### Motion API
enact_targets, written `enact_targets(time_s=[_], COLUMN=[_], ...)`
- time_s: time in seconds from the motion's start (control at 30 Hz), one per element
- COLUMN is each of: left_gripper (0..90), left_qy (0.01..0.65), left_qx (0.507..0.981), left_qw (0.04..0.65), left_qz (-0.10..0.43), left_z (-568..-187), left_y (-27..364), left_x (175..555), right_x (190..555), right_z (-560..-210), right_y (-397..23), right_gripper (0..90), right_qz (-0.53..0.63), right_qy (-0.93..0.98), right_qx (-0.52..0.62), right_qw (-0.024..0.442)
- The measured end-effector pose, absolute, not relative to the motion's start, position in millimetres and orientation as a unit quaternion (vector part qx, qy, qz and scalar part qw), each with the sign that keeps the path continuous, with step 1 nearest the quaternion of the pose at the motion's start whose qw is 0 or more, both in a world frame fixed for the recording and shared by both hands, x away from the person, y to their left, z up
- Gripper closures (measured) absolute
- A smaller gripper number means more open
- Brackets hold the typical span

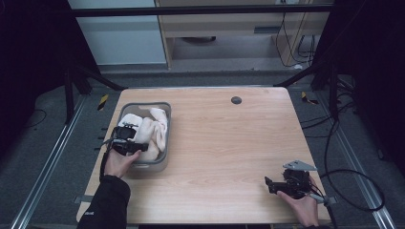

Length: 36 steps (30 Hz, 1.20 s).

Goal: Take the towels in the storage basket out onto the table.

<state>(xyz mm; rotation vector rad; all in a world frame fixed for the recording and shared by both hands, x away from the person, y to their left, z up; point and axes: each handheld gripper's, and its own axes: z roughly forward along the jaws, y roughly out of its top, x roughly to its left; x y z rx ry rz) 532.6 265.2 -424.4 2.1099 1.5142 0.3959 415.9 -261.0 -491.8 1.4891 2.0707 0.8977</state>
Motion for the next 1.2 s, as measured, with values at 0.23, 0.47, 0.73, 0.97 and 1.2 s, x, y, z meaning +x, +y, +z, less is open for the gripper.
enact_targets(time_s=[0.23,0.47,0.73,0.97,1.2], left_gripper=[56.5,56.9,56.9,56.8,56.8], left_qy=[0.554,0.549,0.539,0.531,0.525], left_qx=[0.771,0.763,0.758,0.754,0.748], left_qw=[0.272,0.297,0.319,0.334,0.352], left_qz=[0.155,0.17,0.185,0.194,0.202], left_z=[-411,-384,-360,-341,-321], left_y=[270,274,277,277,276], left_x=[528,522,517,513,509], right_x=[416,416,417,417,417], right_z=[-492,-492,-492,-492,-492], right_y=[-261,-261,-261,-261,-261], right_gripper=[4.0,4.0,4.0,4.0,4.2], right_qz=[0.323,0.321,0.32,0.32,0.319], right_qy=[0.747,0.748,0.748,0.748,0.748], right_qx=[0.539,0.54,0.539,0.54,0.54], right_qw=[0.216,0.216,0.217,0.217,0.218])
